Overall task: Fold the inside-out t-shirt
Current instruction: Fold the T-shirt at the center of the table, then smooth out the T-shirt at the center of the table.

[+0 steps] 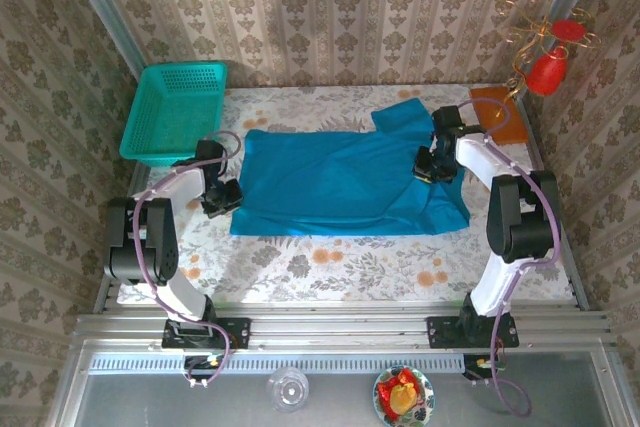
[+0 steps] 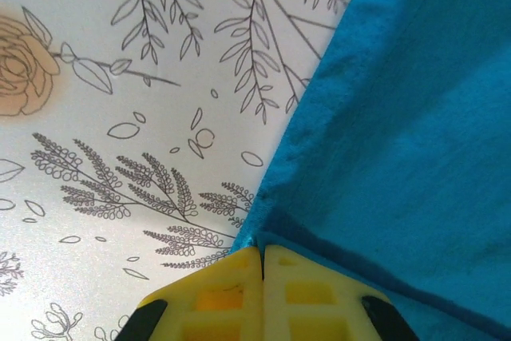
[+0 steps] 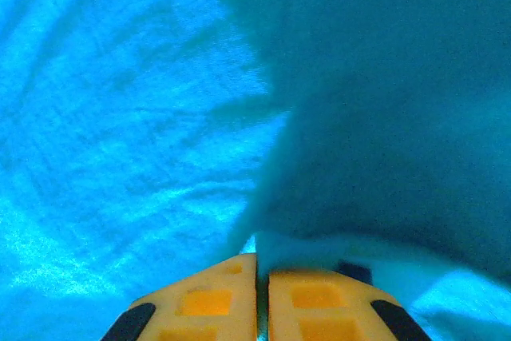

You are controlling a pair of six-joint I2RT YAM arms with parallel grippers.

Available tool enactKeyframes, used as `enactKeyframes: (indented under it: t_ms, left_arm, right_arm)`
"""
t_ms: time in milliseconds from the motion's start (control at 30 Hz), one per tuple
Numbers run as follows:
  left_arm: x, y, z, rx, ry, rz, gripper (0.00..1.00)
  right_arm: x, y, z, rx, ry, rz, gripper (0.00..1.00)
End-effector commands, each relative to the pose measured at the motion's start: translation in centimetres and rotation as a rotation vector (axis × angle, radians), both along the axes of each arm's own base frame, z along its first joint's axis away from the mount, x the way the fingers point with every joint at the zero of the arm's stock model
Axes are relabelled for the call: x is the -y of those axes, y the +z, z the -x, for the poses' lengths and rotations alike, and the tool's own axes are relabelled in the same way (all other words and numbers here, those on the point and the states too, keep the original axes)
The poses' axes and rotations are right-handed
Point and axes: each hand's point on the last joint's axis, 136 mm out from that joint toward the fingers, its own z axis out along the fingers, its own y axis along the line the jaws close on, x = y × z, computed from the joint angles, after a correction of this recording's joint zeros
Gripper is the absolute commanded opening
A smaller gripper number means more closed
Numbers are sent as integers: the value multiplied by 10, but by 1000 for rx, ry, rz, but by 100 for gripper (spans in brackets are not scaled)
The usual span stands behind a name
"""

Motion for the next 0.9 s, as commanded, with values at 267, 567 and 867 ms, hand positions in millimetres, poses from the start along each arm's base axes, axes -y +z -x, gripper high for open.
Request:
enactKeyframes:
  t_ms: [267,567,867]
  left_arm:
    - [0,24,-18,68,-47,-8,14]
    - [13,67,-5,148,-97,3,22]
    - [56,16,60,8,-158,65,2]
  right_arm:
    - [21,17,12,1,-41,99,22]
    - [-6,45,46,39,13,26,42]
    - [-125,25,107,3,270,-187,61]
